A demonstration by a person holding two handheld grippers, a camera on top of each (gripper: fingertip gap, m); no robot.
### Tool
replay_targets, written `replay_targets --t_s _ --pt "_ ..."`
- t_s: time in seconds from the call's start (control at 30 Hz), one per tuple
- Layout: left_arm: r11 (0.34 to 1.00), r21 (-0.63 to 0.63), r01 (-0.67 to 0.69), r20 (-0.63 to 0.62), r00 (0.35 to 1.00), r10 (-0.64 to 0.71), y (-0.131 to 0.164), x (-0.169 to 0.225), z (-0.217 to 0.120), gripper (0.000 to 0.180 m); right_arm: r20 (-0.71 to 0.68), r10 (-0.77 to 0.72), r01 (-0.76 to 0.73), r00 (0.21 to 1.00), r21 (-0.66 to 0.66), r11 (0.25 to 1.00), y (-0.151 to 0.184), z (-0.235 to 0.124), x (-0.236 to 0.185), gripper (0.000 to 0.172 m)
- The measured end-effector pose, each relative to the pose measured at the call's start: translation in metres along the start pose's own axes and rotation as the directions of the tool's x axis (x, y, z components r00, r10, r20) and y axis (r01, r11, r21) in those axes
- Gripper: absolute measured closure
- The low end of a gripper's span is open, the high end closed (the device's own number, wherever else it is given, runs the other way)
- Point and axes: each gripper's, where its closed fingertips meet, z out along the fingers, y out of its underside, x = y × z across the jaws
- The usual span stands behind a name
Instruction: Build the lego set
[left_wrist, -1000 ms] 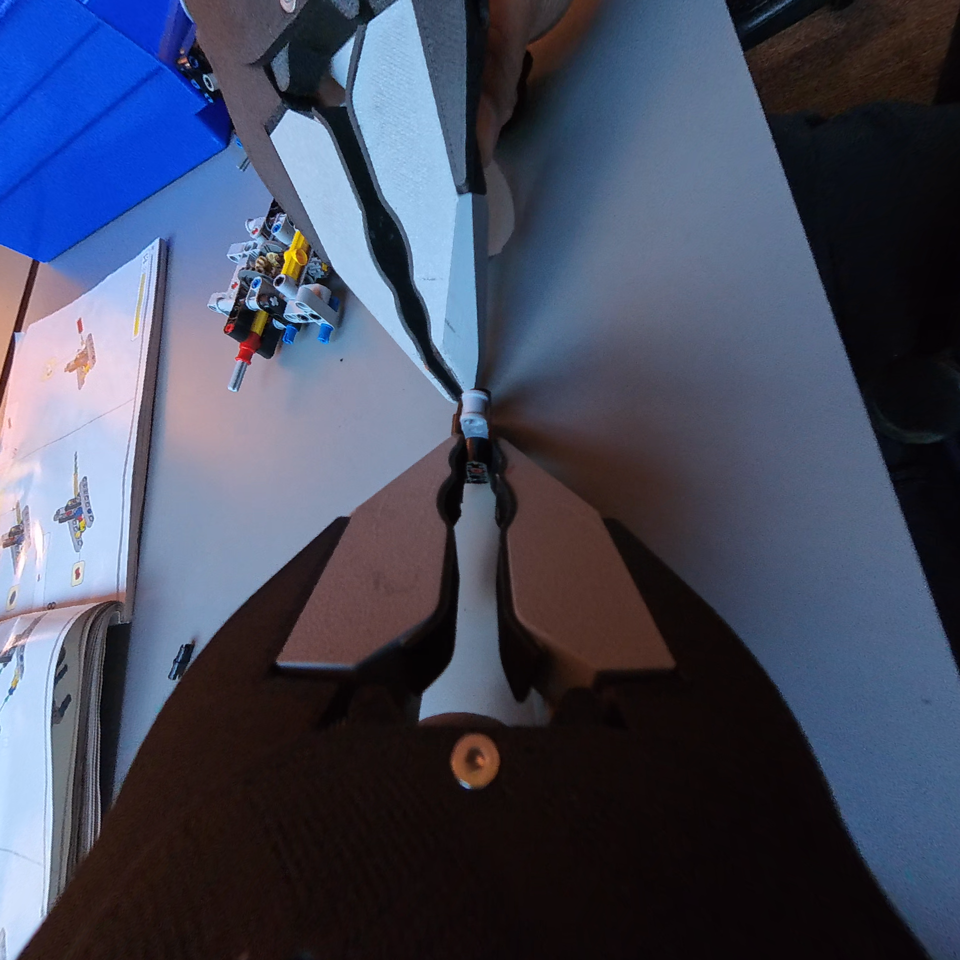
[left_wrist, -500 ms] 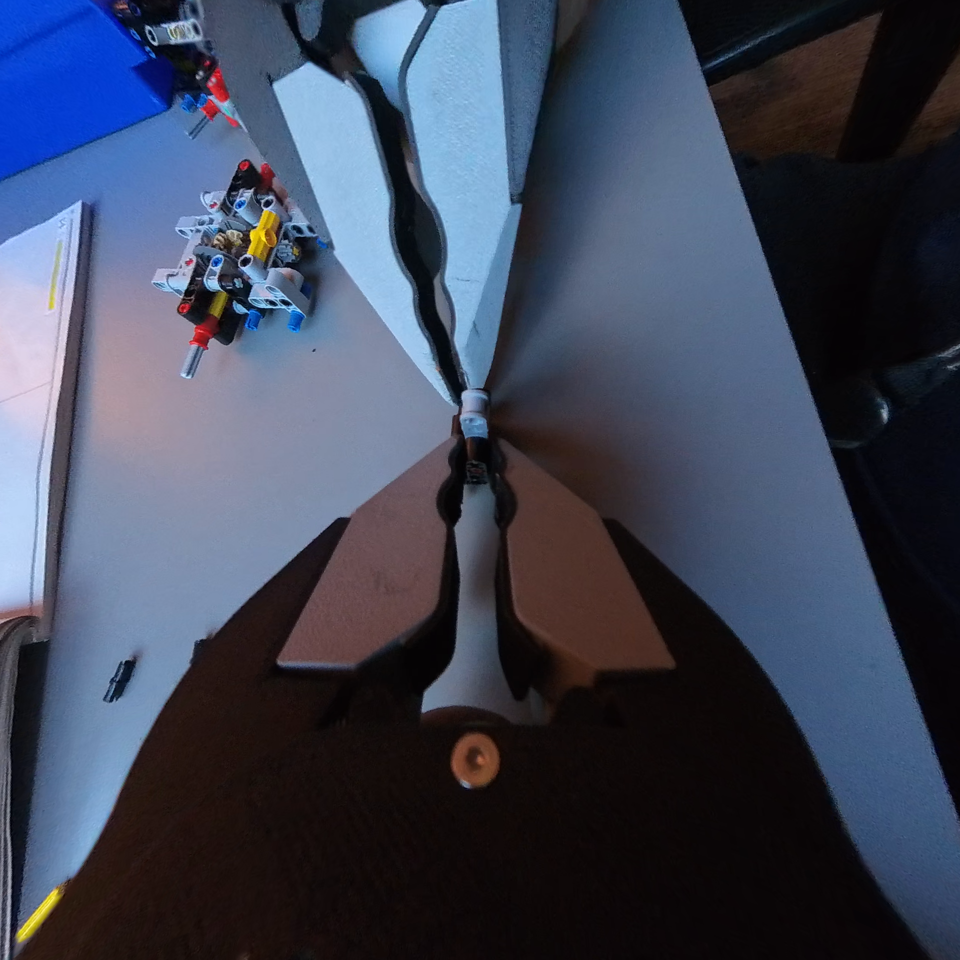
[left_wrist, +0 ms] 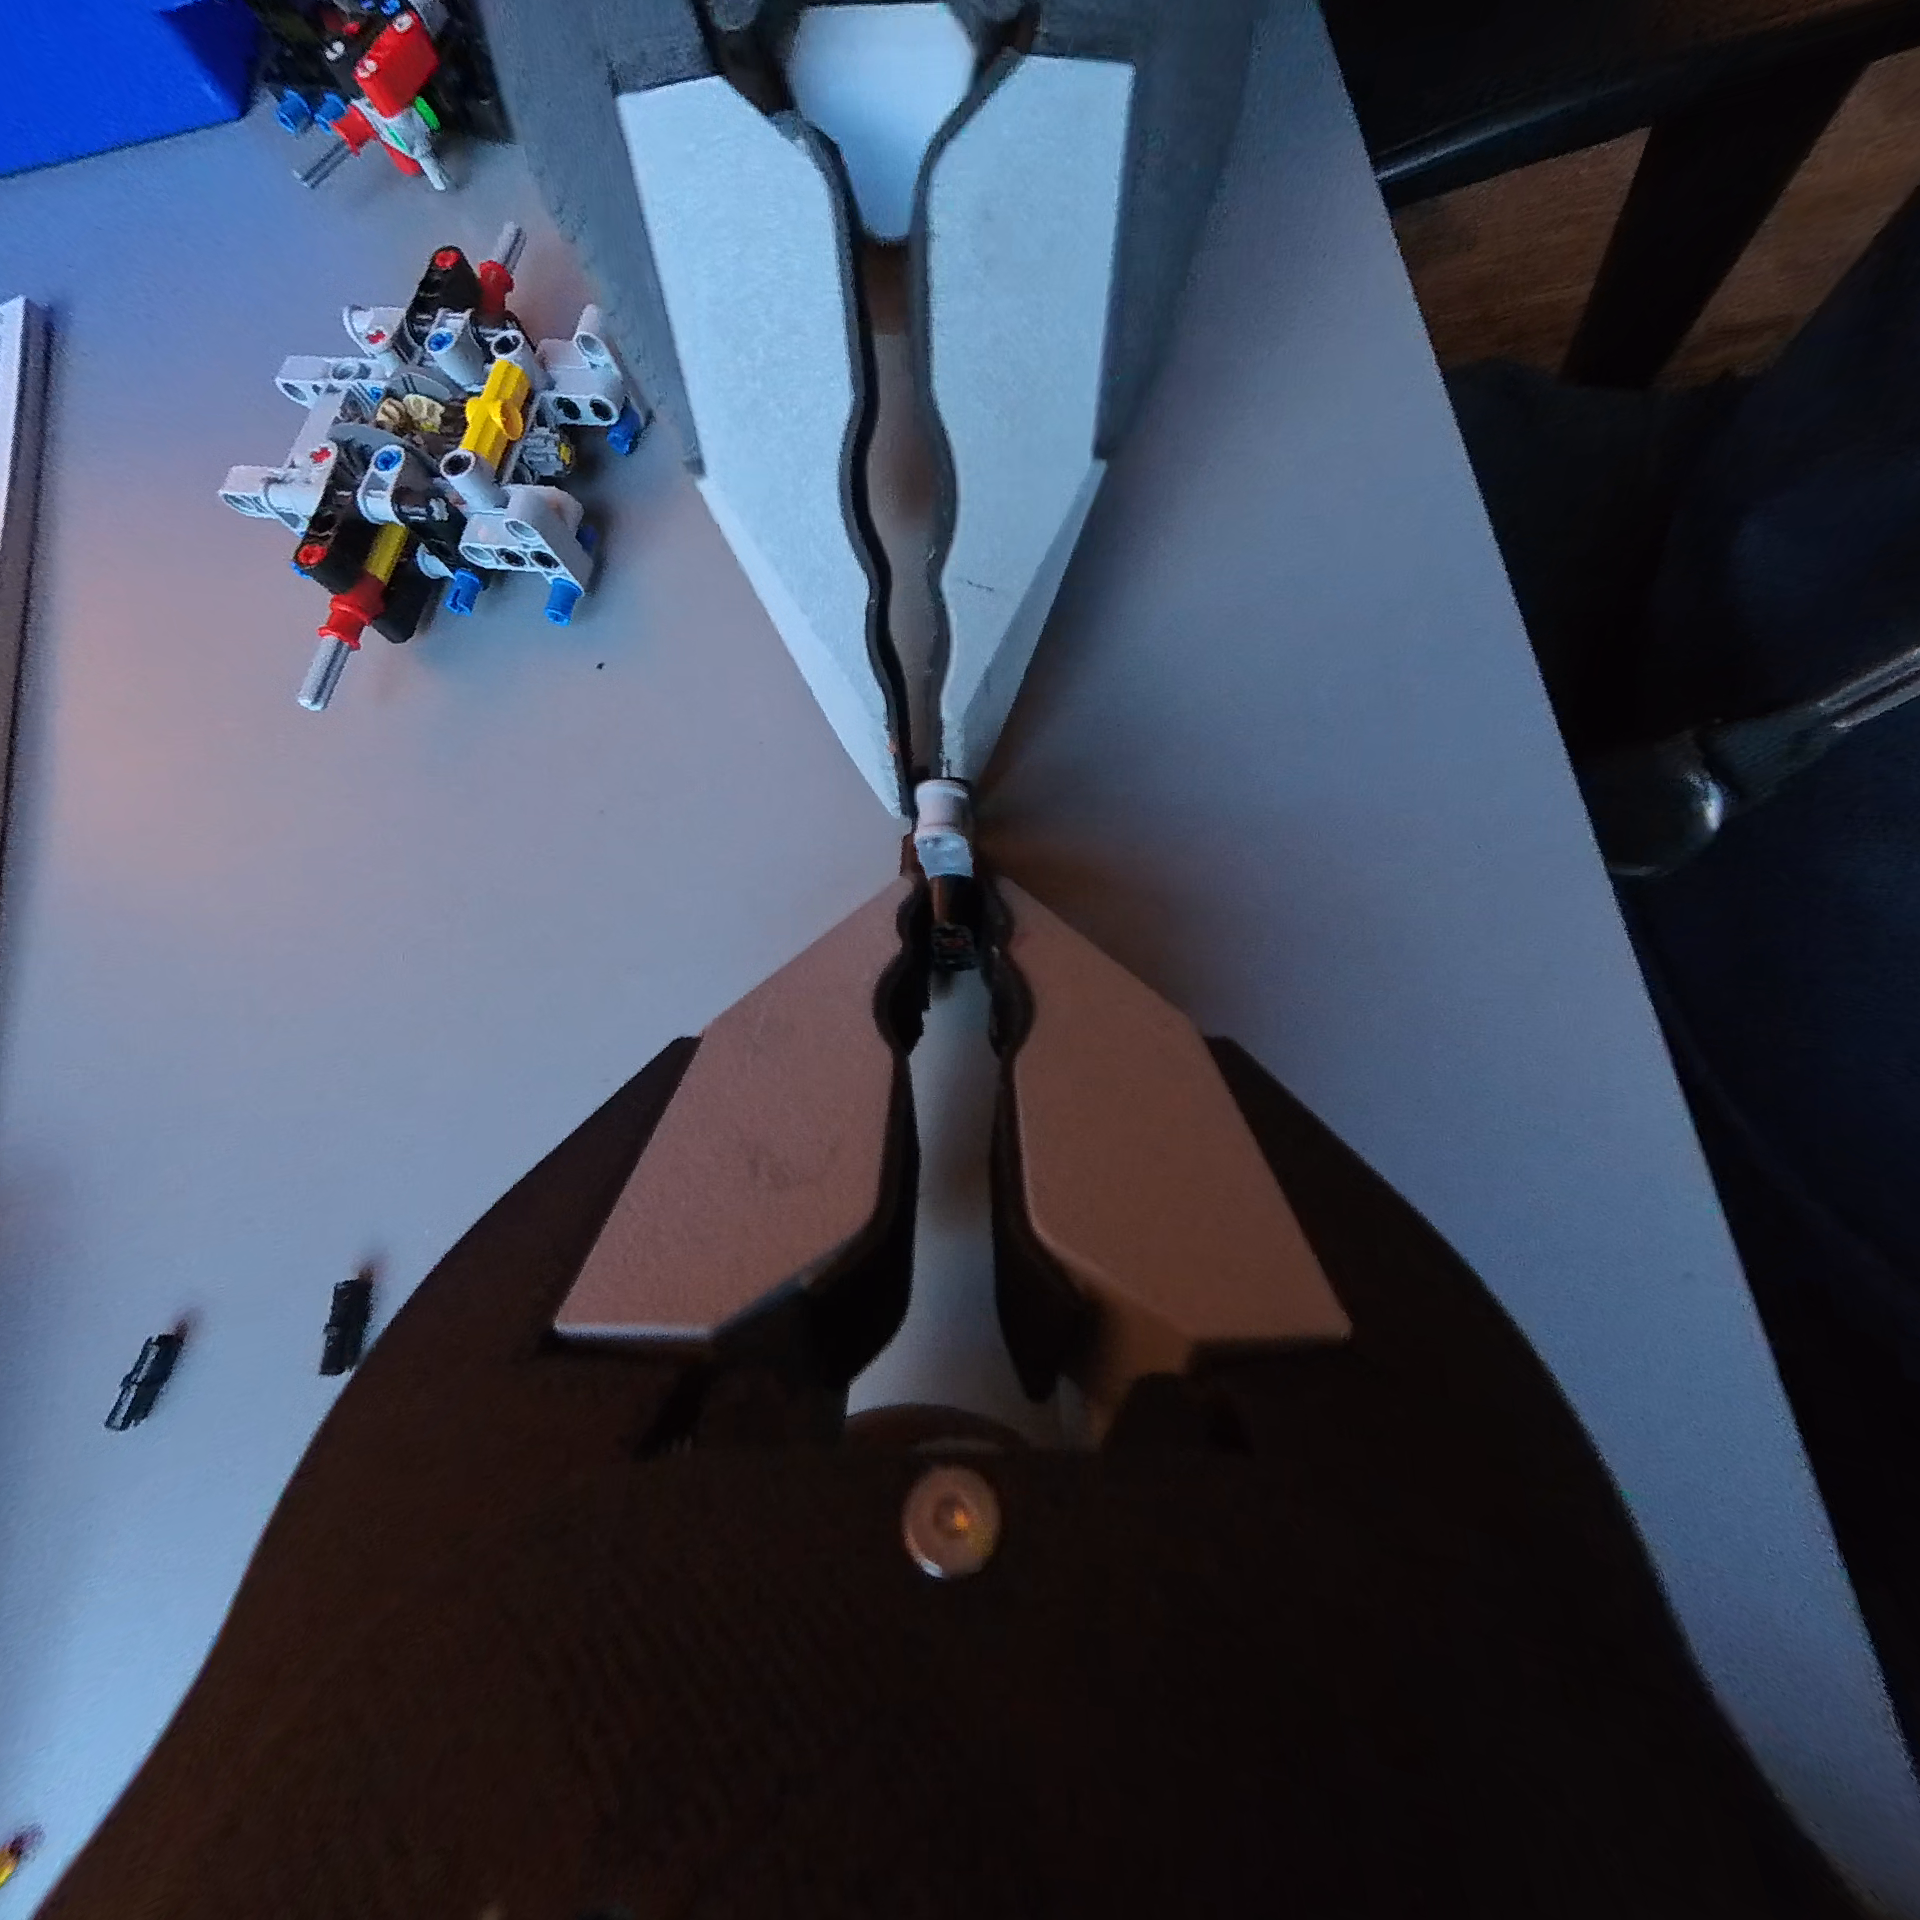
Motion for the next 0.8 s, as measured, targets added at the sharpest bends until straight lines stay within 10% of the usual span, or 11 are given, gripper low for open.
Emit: replay_targets --t_s 0.2,0.8 --pt "1.0 0.003 -0.021 -0.005 1.0 0.021 0.0006 -0.0006 0.0 0.175 0.155 0.155 -0.156 0.976 -0.007 0.988 -0.0014 0.001 -0.0001 0.171" --pt "0.997 0.018 -0.069 -0.077 0.995 0.07 0.0003 0.0039 -0.0005 0.175 0.117 -0.188 0.182 0.975 0.056 0.982 -0.003 0.0006 -0.0073 0.171"
